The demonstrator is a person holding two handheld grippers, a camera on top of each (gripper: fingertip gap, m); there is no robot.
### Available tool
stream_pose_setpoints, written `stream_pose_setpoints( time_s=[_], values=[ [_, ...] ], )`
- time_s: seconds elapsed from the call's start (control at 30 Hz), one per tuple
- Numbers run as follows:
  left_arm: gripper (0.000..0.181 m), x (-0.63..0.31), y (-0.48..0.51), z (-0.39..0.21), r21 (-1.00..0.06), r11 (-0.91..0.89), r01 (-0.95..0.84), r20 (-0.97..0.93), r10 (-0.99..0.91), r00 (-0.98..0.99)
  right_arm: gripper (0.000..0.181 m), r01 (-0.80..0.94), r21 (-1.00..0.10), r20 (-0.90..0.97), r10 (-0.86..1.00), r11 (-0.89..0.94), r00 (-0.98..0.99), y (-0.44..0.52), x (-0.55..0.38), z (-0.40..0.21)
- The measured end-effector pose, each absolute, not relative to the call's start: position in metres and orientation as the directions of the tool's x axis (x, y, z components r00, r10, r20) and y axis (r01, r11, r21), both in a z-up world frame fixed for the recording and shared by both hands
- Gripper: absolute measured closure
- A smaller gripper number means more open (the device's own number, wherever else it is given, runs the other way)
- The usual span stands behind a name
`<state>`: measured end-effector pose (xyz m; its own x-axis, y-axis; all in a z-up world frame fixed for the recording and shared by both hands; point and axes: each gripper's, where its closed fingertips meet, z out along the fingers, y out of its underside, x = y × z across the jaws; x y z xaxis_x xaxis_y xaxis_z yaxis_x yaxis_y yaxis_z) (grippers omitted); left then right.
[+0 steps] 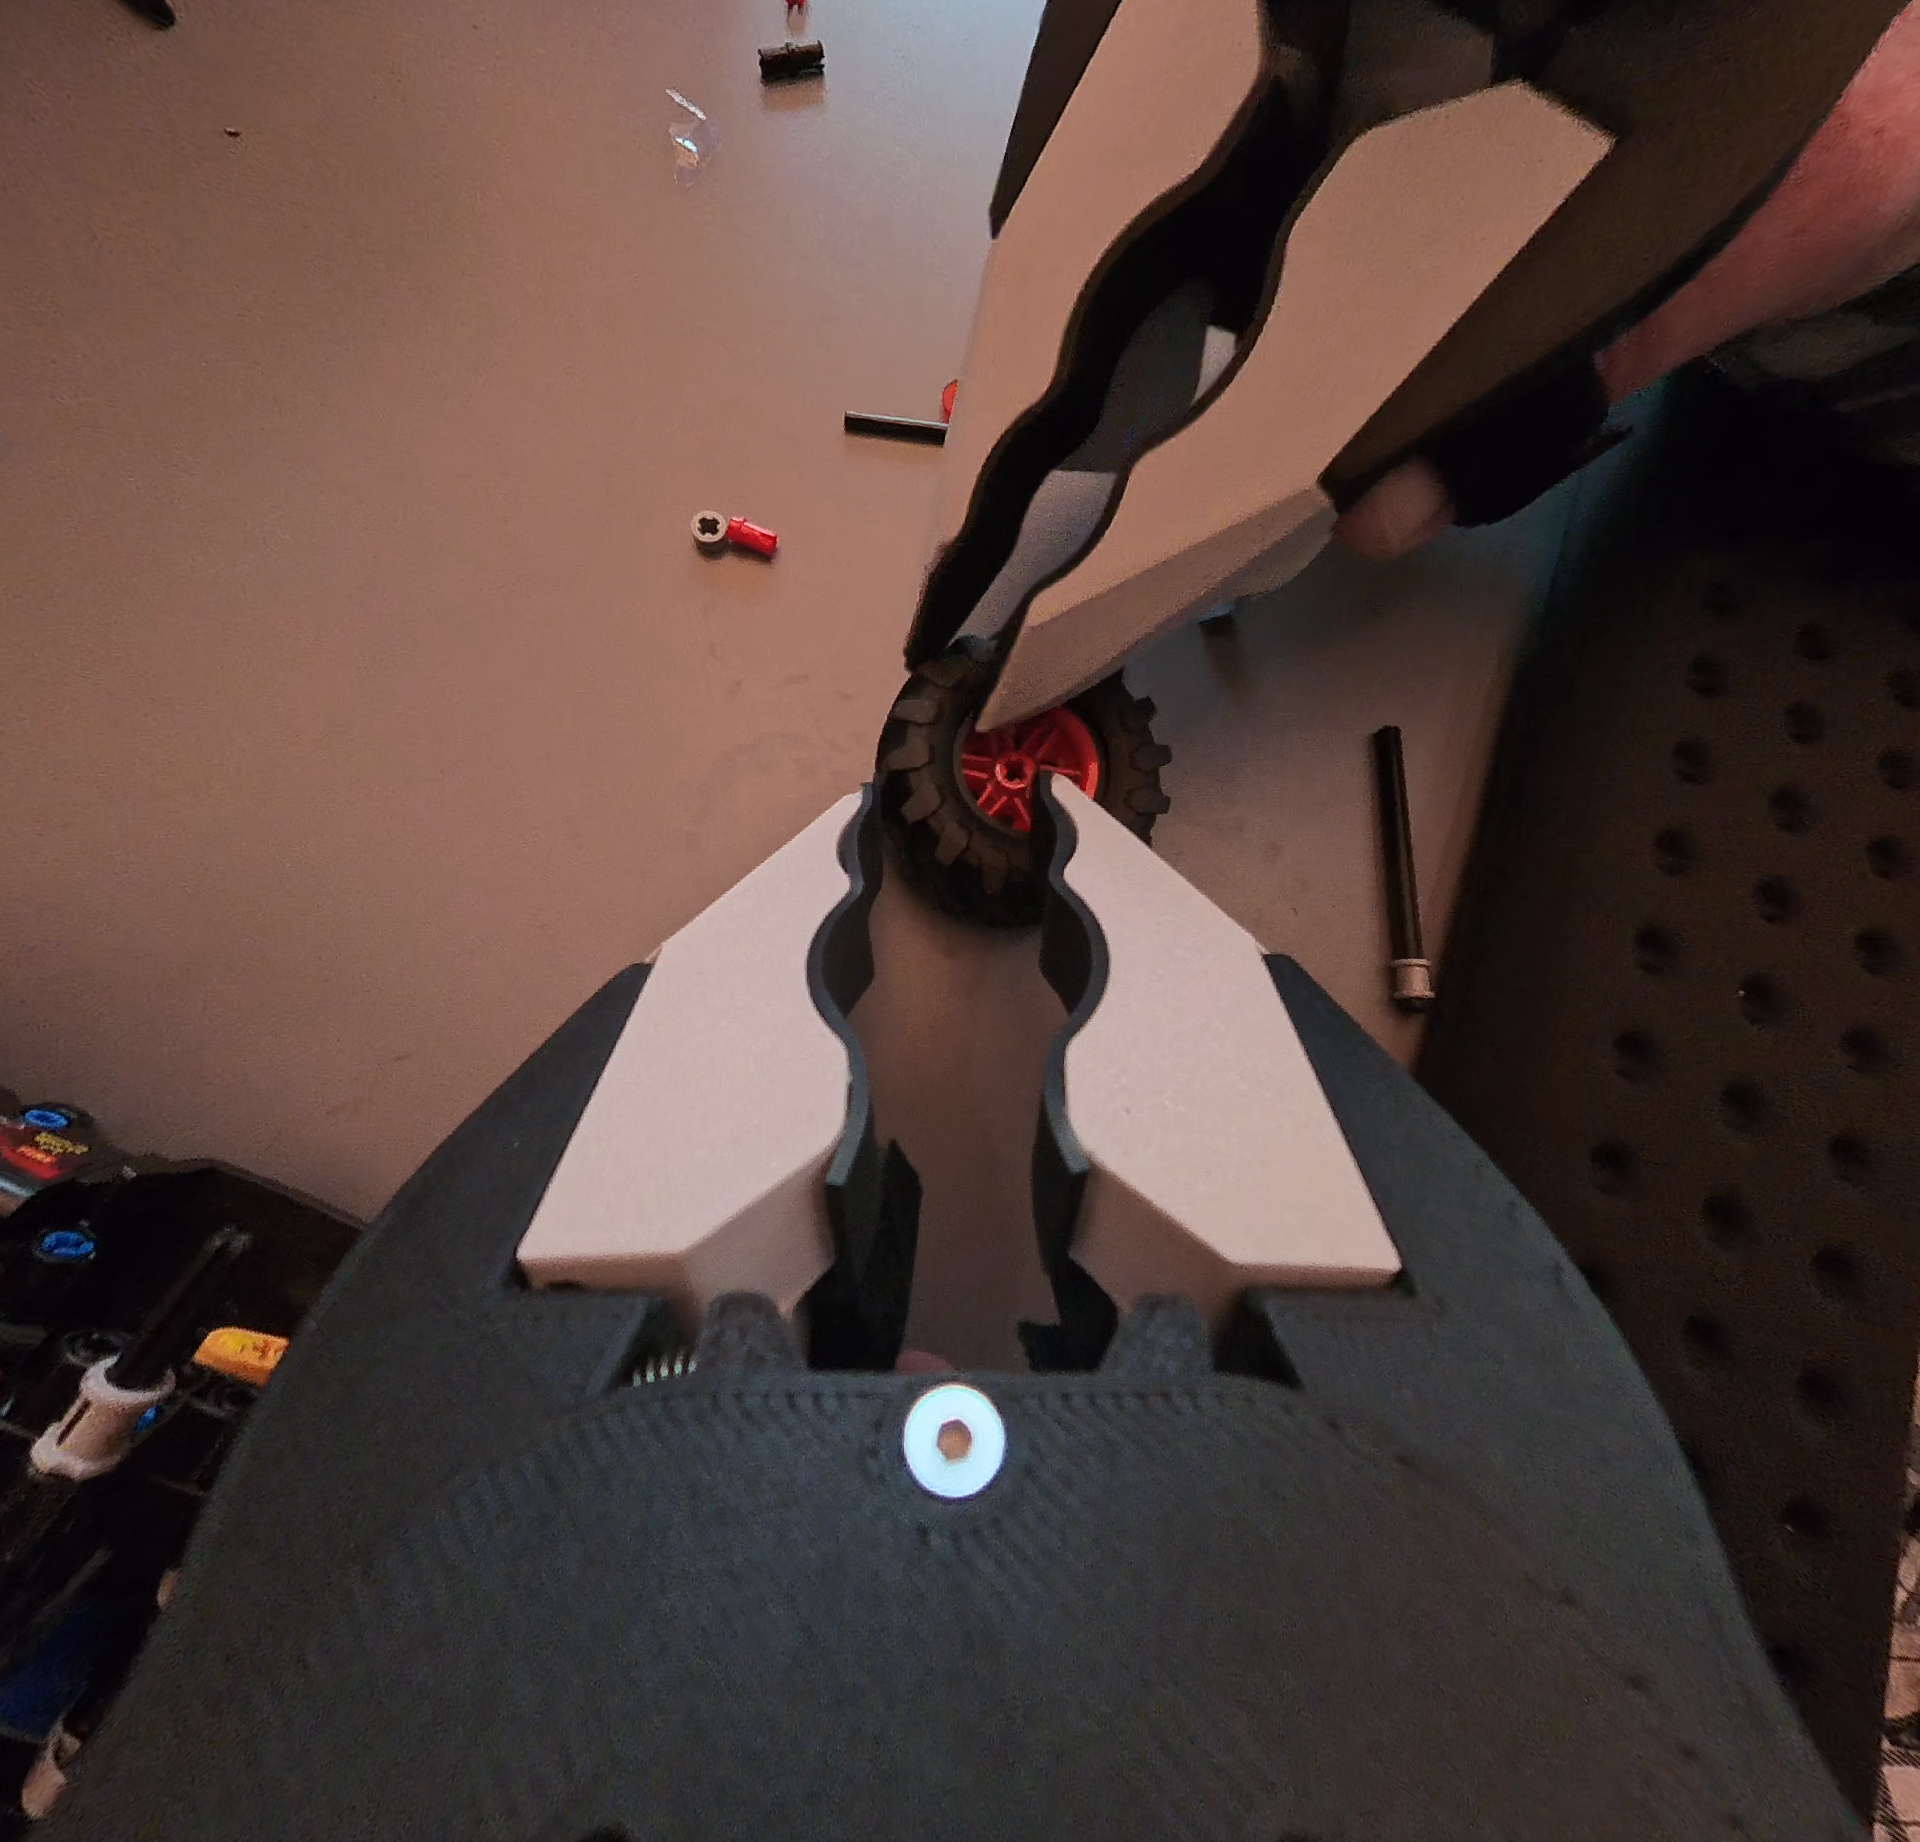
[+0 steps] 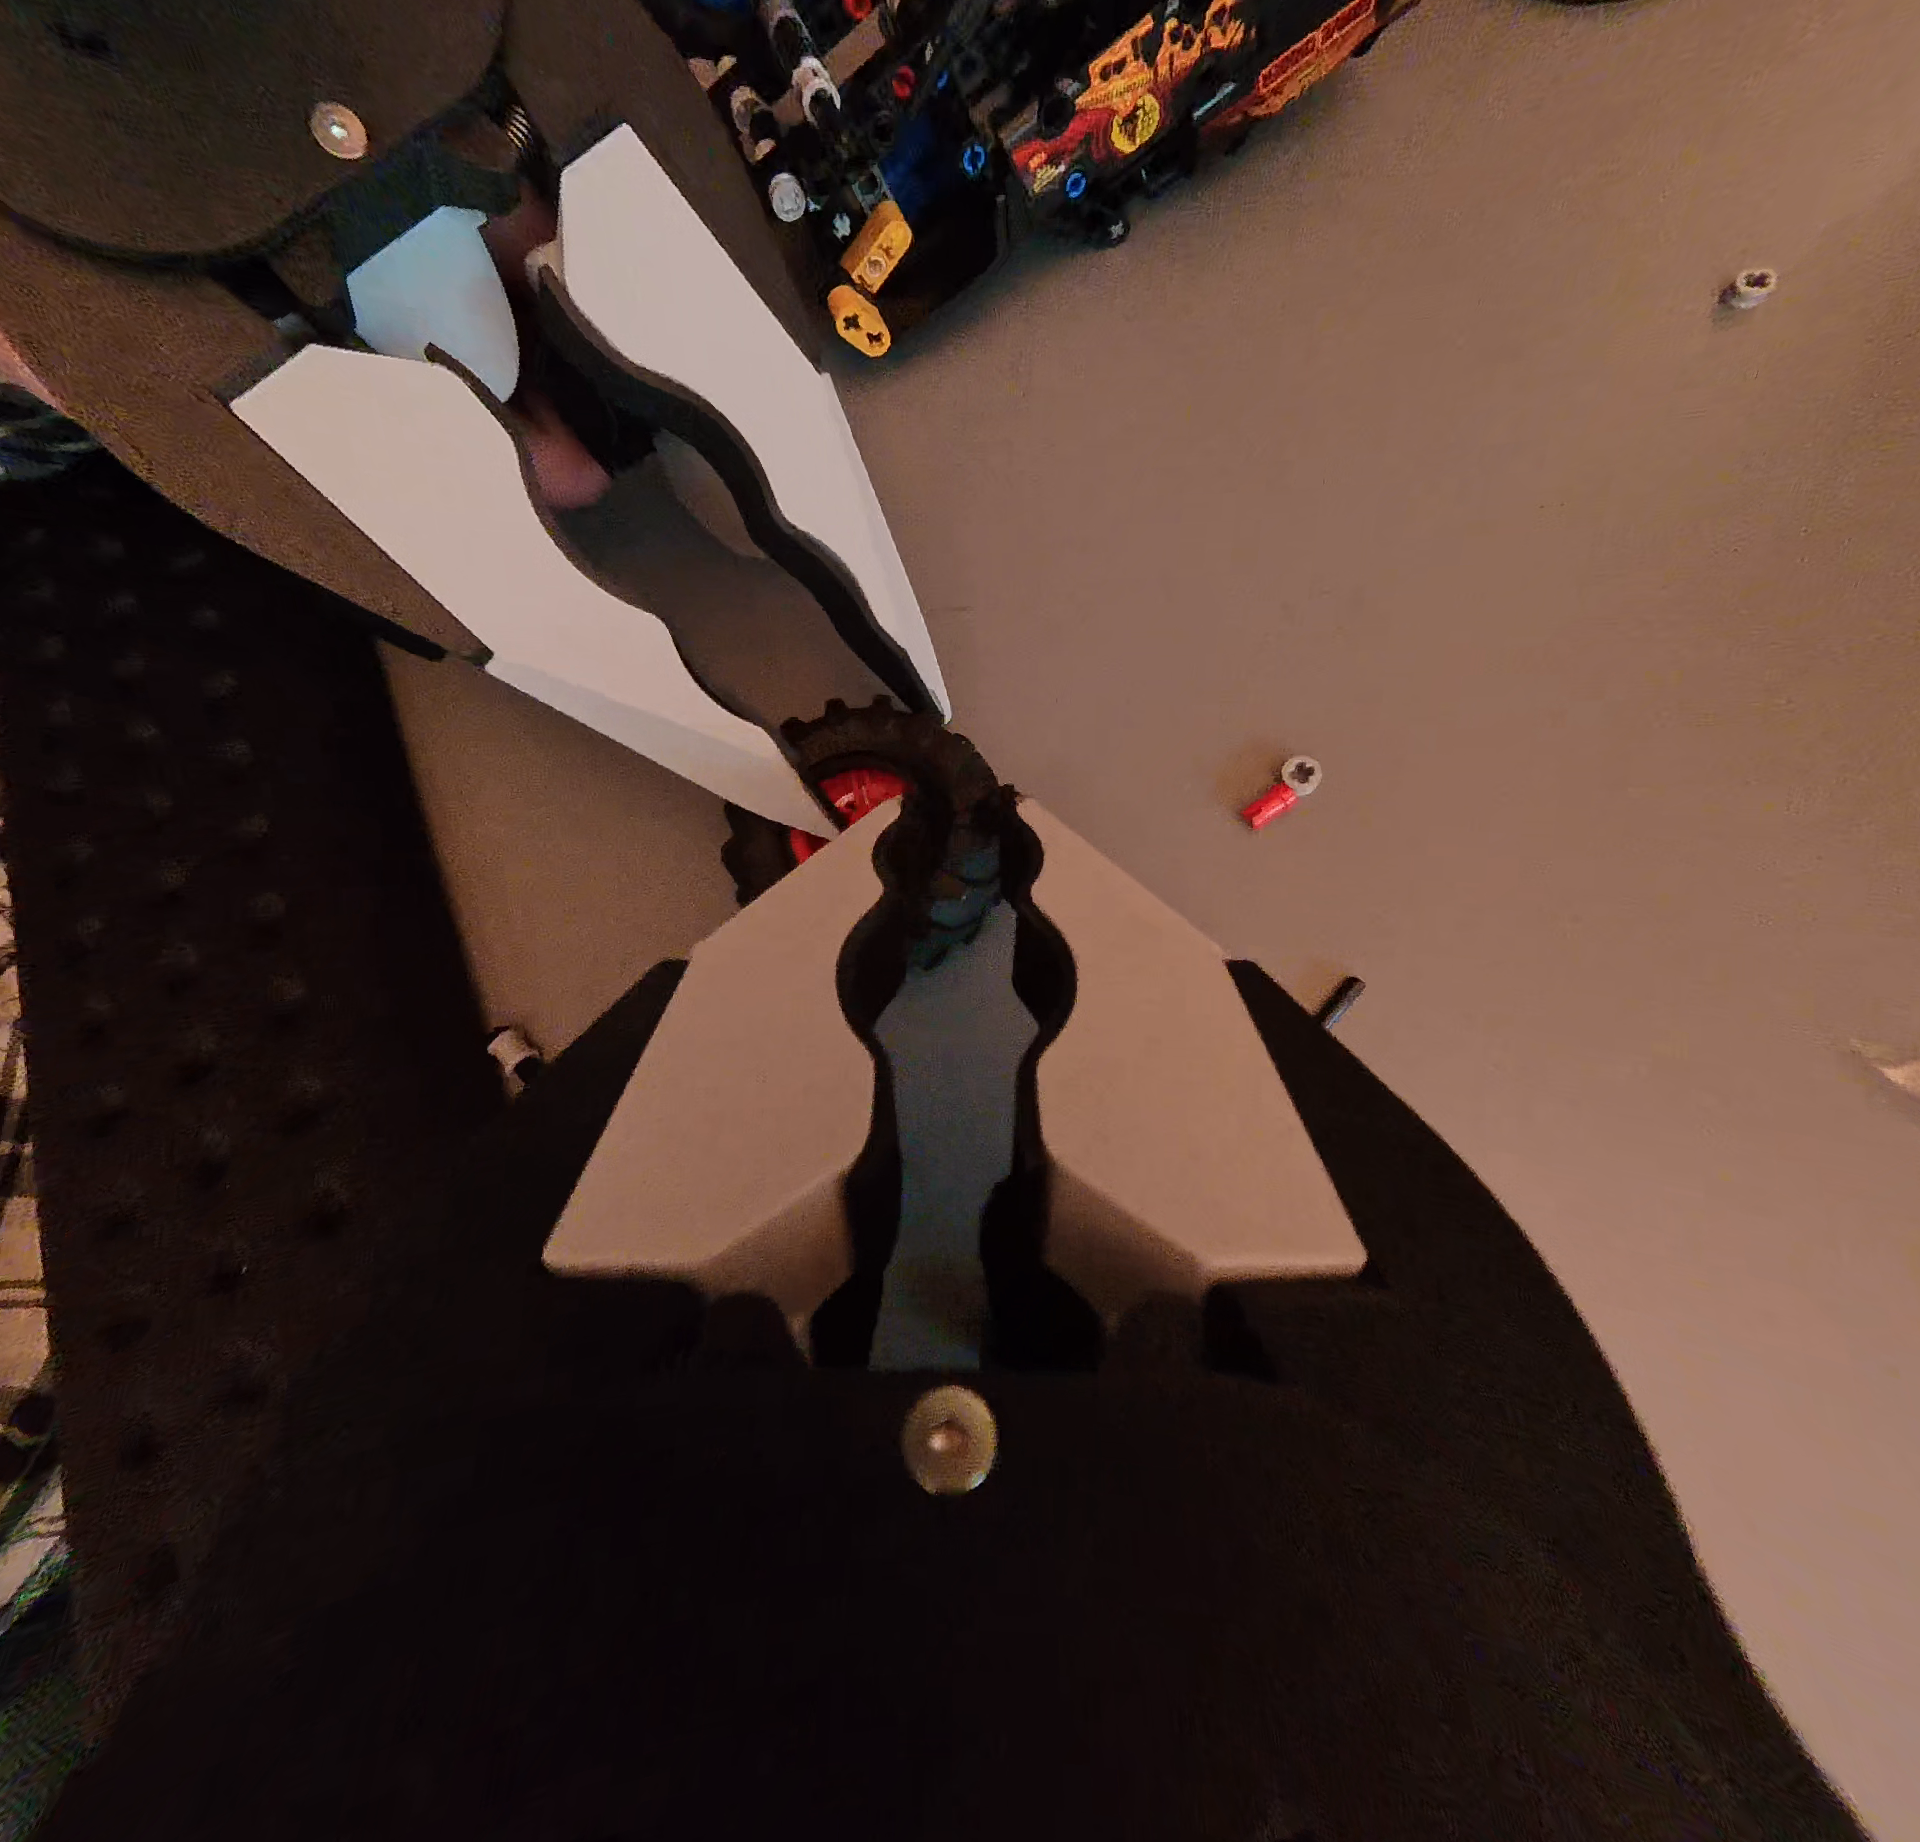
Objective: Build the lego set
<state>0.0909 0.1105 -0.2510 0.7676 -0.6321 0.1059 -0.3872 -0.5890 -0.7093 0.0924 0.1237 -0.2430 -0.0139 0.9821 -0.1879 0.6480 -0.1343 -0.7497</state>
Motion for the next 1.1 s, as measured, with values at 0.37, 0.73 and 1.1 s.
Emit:
stream_pose_setpoints(
  time_s=[0.37, 0.73, 1.1],
  values=[
    [0.154, 0.0912, 0.1104, -0.2512, -0.71, -0.588, -0.388, 0.102, -0.63, 0.77, 0.172, 0.627, -0.753, -0.253, 0.967, -0.197, 0.0, 0.1241, 0.0917, -0.2439],
    [0.155, 0.0919, 0.1127, -0.2518, -0.712, -0.57, -0.409, 0.064, -0.634, 0.771, 0.174, 0.643, -0.737, -0.248, 0.968, -0.207, 0.028, 0.1281, 0.0899, -0.2457],
    [0.158, 0.091, 0.1165, -0.2521, -0.712, -0.556, -0.429, 0.023, -0.629, 0.777, 0.174, 0.79, -0.61, -0.004, 0.998, -0.057, 0.069, 0.1312, 0.0863, -0.2463]
  ],
)
